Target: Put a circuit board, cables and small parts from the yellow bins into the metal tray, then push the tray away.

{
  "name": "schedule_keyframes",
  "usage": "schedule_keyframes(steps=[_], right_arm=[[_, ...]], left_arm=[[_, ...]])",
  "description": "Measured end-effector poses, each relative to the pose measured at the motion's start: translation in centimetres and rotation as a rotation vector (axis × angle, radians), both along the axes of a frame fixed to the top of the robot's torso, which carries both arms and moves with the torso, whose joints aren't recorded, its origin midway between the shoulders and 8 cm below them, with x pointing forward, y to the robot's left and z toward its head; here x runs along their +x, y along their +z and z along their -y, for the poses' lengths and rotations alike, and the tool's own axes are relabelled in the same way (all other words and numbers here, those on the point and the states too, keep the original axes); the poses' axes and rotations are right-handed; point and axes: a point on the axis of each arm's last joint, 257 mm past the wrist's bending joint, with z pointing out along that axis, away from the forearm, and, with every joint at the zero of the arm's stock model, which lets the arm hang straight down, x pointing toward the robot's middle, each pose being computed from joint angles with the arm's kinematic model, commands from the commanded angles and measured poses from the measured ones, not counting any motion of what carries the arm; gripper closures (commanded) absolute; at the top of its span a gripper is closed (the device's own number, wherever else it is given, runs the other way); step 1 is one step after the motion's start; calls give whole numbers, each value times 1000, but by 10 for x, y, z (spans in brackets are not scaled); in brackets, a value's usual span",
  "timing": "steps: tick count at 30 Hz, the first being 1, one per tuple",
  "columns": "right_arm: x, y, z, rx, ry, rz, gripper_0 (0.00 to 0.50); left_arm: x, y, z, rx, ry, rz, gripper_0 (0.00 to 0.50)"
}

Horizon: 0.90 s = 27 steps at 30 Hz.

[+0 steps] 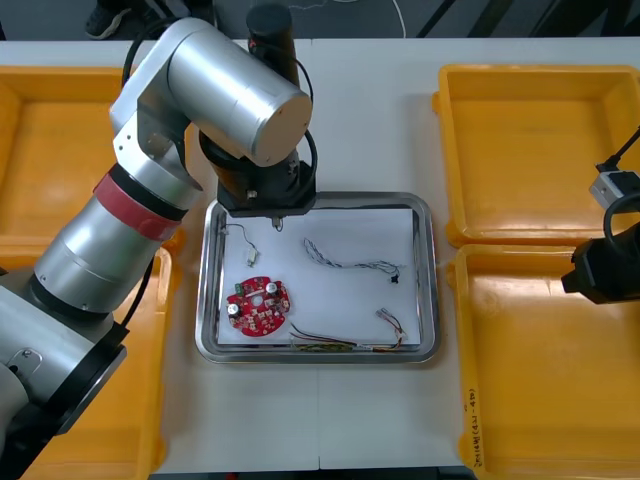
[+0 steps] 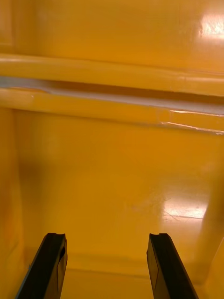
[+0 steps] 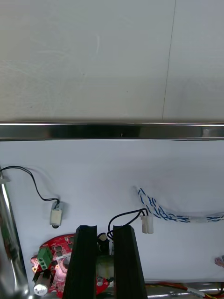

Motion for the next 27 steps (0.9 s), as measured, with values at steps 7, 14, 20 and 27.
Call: schedule_keyframes(steps=[7, 14, 20, 27], right_arm=[[-9, -11, 4, 26, -80, -32, 0], [-12, -15, 7, 22, -90, -41, 0], [-14, -17, 8, 33, -124, -47, 0], [-19, -22, 11, 33, -137, -62, 0]], left_arm=[[3, -22, 1, -26, 5, 19, 500], [2, -42, -4, -40, 23, 17, 500], [-1, -54, -7, -26, 26, 13, 500], [-2, -56, -8, -22, 27, 14, 363]])
